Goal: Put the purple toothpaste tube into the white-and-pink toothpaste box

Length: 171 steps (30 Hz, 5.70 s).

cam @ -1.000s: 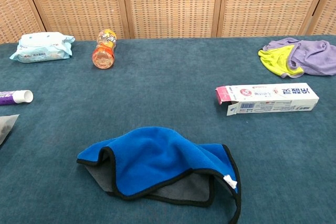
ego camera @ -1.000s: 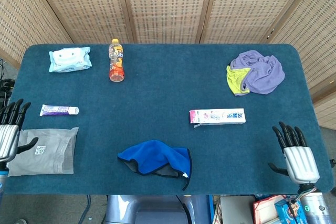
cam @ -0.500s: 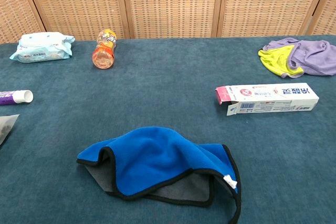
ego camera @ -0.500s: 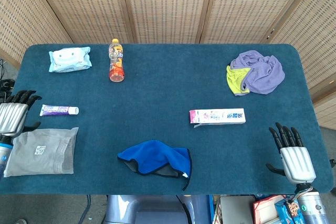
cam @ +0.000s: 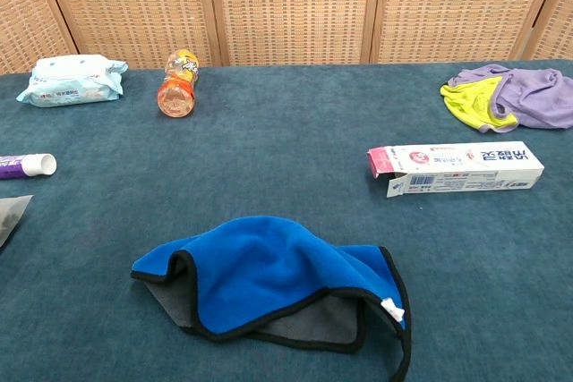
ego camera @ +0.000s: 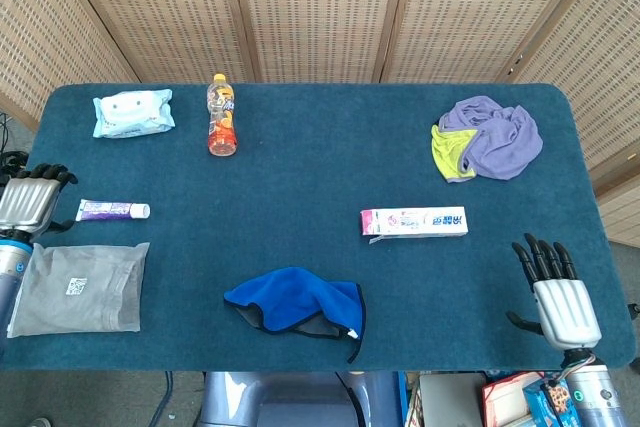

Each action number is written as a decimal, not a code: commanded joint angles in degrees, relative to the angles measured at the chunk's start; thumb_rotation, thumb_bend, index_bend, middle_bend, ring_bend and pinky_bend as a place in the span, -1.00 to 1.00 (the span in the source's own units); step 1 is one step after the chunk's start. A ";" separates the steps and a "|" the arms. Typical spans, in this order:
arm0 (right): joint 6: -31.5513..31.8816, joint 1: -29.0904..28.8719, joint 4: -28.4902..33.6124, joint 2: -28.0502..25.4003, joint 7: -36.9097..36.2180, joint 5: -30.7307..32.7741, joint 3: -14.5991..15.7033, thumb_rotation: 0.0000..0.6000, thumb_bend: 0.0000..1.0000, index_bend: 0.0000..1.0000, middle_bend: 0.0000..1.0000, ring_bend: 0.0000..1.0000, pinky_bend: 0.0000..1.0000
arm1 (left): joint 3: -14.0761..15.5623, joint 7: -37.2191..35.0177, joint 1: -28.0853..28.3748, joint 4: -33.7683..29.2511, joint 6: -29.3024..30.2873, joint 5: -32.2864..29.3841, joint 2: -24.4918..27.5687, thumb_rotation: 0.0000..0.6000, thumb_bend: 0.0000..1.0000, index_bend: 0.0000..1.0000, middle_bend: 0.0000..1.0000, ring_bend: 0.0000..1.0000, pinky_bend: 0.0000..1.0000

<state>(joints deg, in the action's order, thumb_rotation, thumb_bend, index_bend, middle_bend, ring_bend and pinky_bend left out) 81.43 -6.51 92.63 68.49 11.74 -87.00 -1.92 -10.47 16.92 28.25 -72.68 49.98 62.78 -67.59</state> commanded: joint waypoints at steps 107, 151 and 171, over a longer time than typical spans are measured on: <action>-1.48 -1.36 -3.13 3.27 0.15 0.84 0.05 1.00 -0.67 -1.00 -1.00 -1.00 -1.00 | 0.69 -4.65 9.87 4.46 0.20 3.67 -4.58 1.00 -0.30 0.55 0.25 0.02 0.00; -33.51 -28.94 -10.93 12.95 14.06 28.40 -11.02 1.00 -0.67 -0.99 -1.00 -1.00 -1.00 | -0.08 -0.99 9.58 -8.86 7.10 5.22 1.12 1.00 -0.30 0.56 0.26 0.03 0.00; -35.61 -31.97 -23.34 19.38 8.32 30.46 -9.41 1.00 -0.67 -0.67 -0.99 -1.00 -1.00 | 0.79 -0.26 9.62 -7.96 7.09 5.37 -0.04 1.00 -0.30 0.56 0.26 0.03 0.00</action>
<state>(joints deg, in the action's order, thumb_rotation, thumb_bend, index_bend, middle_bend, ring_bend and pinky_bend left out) 45.64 -38.29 70.17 87.10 20.68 -56.23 -11.51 -9.68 16.66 37.86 -80.63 57.07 68.15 -67.62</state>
